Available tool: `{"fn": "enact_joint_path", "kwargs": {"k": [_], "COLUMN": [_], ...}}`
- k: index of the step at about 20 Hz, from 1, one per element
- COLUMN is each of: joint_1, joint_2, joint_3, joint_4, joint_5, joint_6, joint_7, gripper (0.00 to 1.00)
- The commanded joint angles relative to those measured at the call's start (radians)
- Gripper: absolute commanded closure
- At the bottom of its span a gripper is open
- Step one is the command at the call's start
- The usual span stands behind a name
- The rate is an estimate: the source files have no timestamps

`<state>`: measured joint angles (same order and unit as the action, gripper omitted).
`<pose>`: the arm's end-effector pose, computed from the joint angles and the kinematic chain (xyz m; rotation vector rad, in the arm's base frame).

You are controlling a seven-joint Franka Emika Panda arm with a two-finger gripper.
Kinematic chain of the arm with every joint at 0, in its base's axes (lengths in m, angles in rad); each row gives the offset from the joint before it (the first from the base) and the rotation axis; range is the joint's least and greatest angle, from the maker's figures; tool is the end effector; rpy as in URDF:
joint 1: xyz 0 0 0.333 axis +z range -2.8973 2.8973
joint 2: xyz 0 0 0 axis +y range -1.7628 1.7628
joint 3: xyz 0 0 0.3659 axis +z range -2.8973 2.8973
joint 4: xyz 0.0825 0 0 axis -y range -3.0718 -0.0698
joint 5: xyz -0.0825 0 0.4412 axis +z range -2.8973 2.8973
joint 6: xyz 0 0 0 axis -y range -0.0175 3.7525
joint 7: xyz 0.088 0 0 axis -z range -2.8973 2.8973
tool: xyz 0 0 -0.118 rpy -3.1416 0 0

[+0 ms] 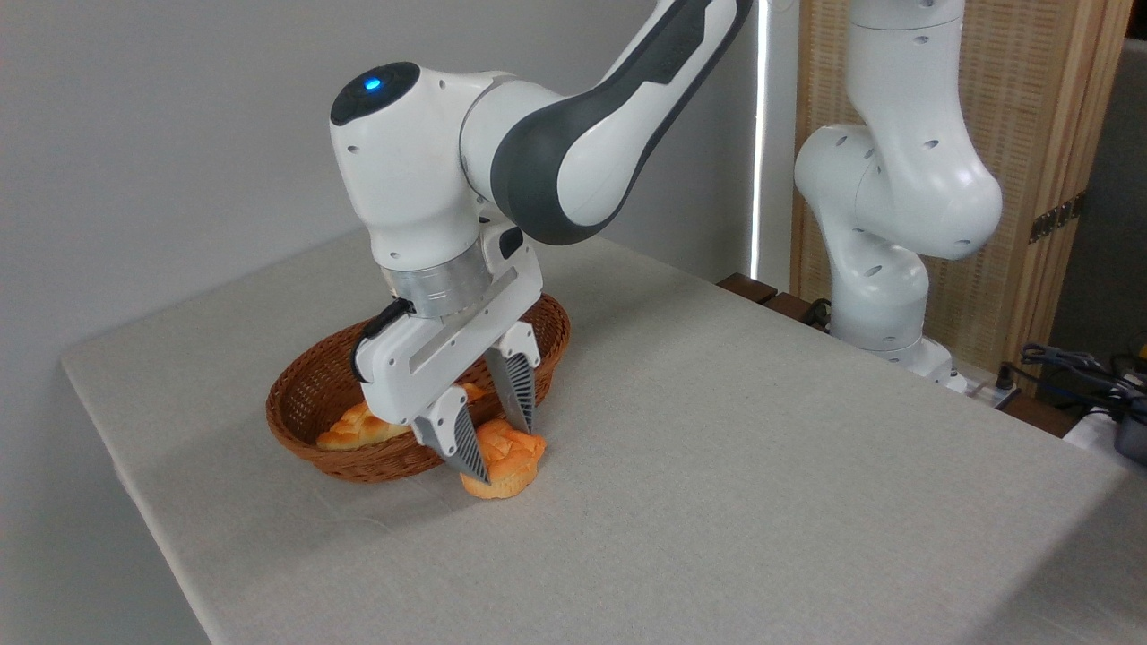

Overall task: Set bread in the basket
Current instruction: 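Close the gripper fingers around the orange bun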

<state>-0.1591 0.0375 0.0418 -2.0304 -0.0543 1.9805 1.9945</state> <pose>0.5961 -0.0744 0.4325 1.5301 -2.6305 -0.0205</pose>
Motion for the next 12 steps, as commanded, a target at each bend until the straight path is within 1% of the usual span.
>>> {"fn": "enact_joint_path", "kwargs": {"k": [1,8,11,12], "joint_1": [-0.003,0.003,0.009,0.009], "joint_2": [-0.002,-0.018,-0.039,-0.047], "joint_3": [0.006,0.021,0.024,0.042], "joint_4": [-0.007,0.001,0.003,0.009], "joint_5": [0.007,0.007,0.008,0.008], "joint_6": [0.004,-0.005,-0.006,-0.006], "joint_7": [0.015,0.017,0.02,0.02], "gripper": [0.68,0.68,0.68,0.68]}}
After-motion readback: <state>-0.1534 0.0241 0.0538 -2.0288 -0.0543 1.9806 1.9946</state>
